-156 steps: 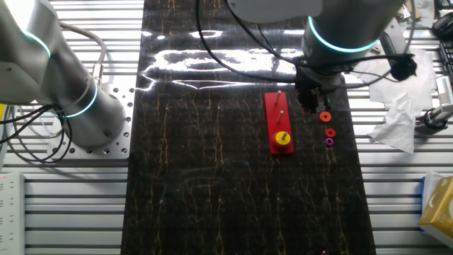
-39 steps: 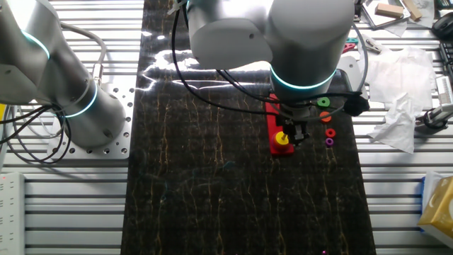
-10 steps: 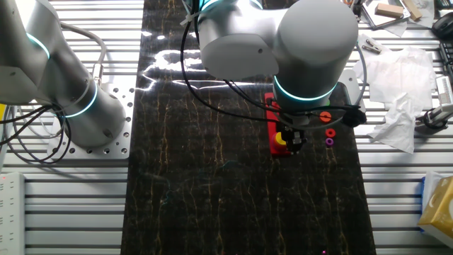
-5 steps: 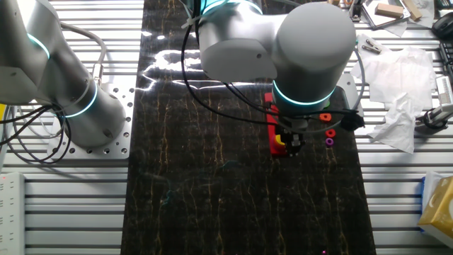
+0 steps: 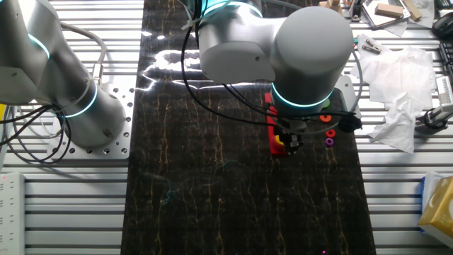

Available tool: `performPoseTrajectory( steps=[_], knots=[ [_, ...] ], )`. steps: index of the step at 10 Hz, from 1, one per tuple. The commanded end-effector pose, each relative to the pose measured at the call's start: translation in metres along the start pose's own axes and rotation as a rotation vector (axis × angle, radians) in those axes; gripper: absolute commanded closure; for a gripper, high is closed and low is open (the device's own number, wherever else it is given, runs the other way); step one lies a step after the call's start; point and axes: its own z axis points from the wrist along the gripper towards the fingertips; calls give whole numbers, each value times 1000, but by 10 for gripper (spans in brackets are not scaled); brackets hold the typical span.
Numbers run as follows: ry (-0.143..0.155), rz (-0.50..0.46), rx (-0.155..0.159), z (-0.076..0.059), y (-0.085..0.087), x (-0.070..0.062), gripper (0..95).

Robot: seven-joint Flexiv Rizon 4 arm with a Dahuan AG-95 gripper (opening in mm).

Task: Take out one Hanoi block and throw it aside

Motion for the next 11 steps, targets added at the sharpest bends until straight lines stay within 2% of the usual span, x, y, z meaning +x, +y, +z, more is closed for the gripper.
performPoseTrajectory(
  steps=[1,11],
  knots=[
    [-1,0,-1,0,0,0,570],
    [0,0,-2,4,0,1,570]
  ],
)
